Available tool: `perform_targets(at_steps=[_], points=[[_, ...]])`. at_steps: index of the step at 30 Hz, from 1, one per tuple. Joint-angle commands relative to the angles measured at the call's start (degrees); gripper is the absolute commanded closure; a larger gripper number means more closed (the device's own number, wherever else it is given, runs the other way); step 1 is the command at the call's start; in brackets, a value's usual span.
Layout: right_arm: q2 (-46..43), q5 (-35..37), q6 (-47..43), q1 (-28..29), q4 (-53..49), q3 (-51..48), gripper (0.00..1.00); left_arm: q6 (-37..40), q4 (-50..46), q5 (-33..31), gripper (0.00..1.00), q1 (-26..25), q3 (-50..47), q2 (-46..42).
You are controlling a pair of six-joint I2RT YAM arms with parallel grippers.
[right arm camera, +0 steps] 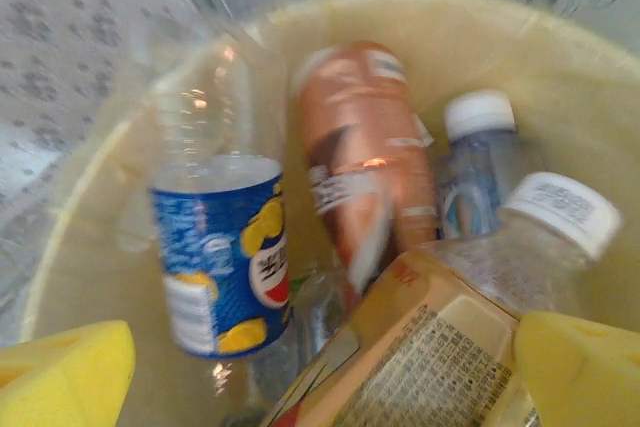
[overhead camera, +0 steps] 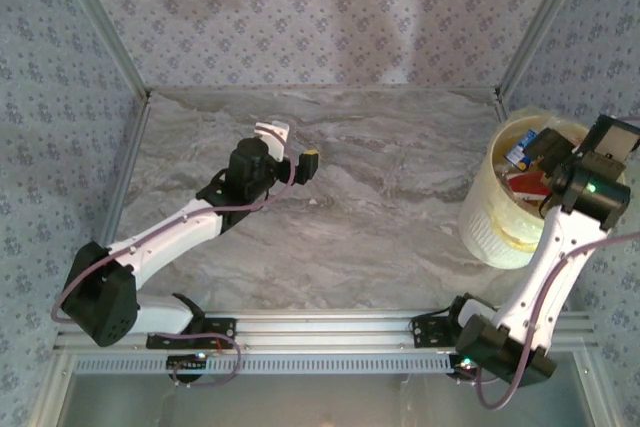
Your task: Put the plastic bottles in the bin
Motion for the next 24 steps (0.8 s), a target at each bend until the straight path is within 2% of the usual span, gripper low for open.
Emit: perform_targets(at_steps=[1,4,7,10,13,18,22,24], points=[[-0.5,-1.3,0.2,0.3,-4.4,-1.0,0.00,-0.5,-0.2,0.9,0.02,0.5,1.6,0.0],[-0.8,-1.7,0.3,1.3,-5.1,2.5,0.00,-0.5,0.1,0.7,0.02,0.6,1.4,0.0],[-0.9,-0.5,0.4,4.9,-6.6,7.1,0.00,-1.2,0.6,0.2,0.02,1.0,1.1,-0.4],[-2.1,1.3,0.2,12.1,-5.3,9.8,0.00,-2.3,1.8,-0.5,0.02,1.9,-0.2,-1.9],[-4.6,-0.1,-1.0,19.9,1.0,8.3,0.00,-2.7,2.5,-2.4,0.02,3.5,-1.7,-4.4],[-7.2,-6.1,-4.6,29.6,16.4,-2.4,0.00,-2.6,-0.1,-8.2,0.02,7.4,-3.8,-9.4],[-9.1,-9.5,-10.2,33.7,30.6,-14.8,0.00,-2.8,-4.2,-18.0,0.02,11.6,-6.1,-14.7],[-8.8,-14.5,-12.4,34.5,36.3,-22.7,0.00,-3.0,-6.2,-23.8,0.02,14.1,-8.0,-17.4]])
